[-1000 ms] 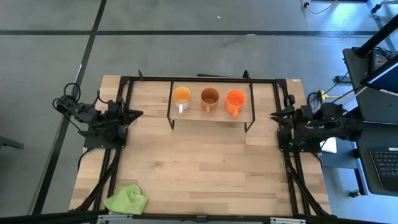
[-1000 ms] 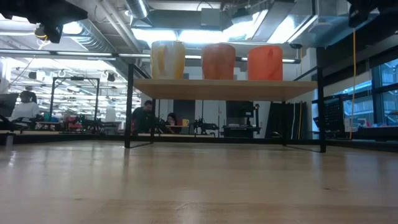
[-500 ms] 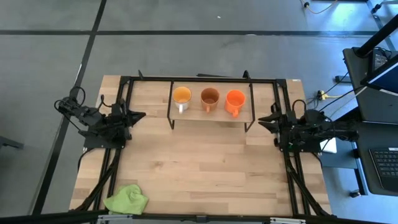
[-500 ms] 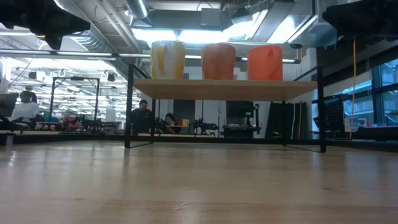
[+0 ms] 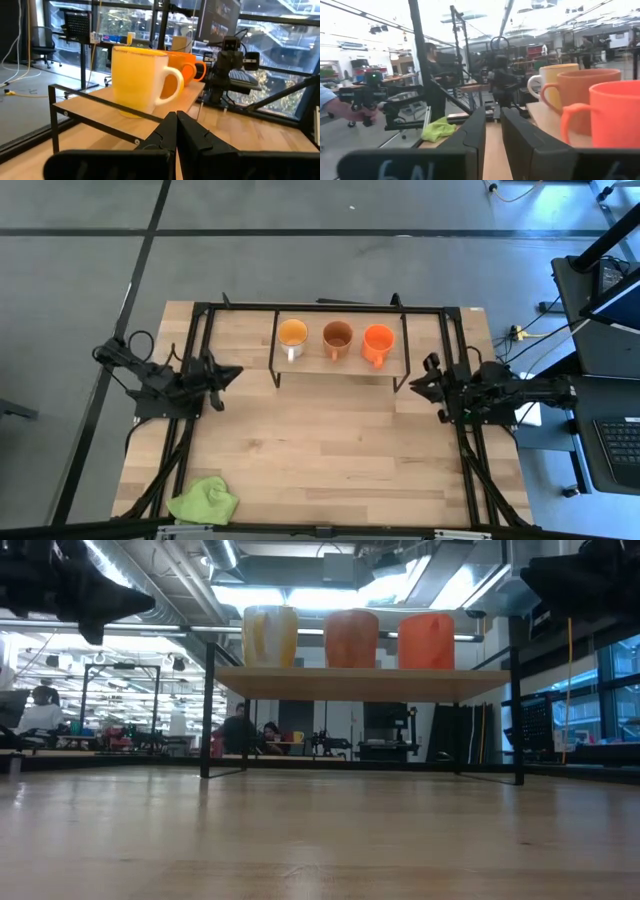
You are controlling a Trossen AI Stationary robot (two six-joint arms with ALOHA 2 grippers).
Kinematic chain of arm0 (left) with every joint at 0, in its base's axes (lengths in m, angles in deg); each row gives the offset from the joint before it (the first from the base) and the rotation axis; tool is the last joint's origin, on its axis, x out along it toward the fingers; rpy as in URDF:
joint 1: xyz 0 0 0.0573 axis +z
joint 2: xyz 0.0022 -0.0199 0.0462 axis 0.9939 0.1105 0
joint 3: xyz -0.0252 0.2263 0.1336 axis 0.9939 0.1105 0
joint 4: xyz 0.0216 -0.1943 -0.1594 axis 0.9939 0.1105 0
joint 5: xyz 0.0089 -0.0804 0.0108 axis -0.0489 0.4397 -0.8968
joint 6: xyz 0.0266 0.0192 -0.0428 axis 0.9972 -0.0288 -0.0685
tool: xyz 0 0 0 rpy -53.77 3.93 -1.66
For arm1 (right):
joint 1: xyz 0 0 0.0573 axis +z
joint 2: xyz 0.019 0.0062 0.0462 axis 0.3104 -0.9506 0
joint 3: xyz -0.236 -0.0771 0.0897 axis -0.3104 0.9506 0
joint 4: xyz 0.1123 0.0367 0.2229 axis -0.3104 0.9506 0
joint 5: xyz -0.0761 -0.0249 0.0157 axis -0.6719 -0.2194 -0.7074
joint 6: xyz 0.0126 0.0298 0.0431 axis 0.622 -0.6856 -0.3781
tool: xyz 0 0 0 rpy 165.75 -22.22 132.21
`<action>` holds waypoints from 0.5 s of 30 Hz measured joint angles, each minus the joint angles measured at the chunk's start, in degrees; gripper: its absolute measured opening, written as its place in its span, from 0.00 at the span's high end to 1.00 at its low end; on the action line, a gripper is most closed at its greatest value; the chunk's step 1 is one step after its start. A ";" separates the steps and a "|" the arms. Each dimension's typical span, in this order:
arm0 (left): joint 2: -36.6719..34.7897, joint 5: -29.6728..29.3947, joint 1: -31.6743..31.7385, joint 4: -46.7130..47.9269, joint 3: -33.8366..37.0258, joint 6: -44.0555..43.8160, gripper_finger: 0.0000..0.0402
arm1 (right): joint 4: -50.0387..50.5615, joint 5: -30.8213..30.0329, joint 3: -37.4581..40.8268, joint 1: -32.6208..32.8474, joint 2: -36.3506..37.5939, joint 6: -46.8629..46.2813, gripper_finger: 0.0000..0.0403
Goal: Stack small to large cups/mugs on shelf
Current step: Return to Home Position
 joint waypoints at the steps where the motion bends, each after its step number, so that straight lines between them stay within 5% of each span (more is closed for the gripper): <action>1: 0.02 -0.21 0.00 -1.49 1.01 0.22 1.00 | -0.77 0.54 0.63 0.00 -0.02 -0.21 0.85; 6: 0.01 -0.18 -0.01 -11.47 5.69 2.46 1.00 | -3.96 2.14 2.29 0.00 -0.01 -1.05 0.85; 15: 0.00 2.67 0.00 -9.17 5.74 1.49 1.00 | 1.96 4.07 2.29 0.02 -0.02 -1.59 0.85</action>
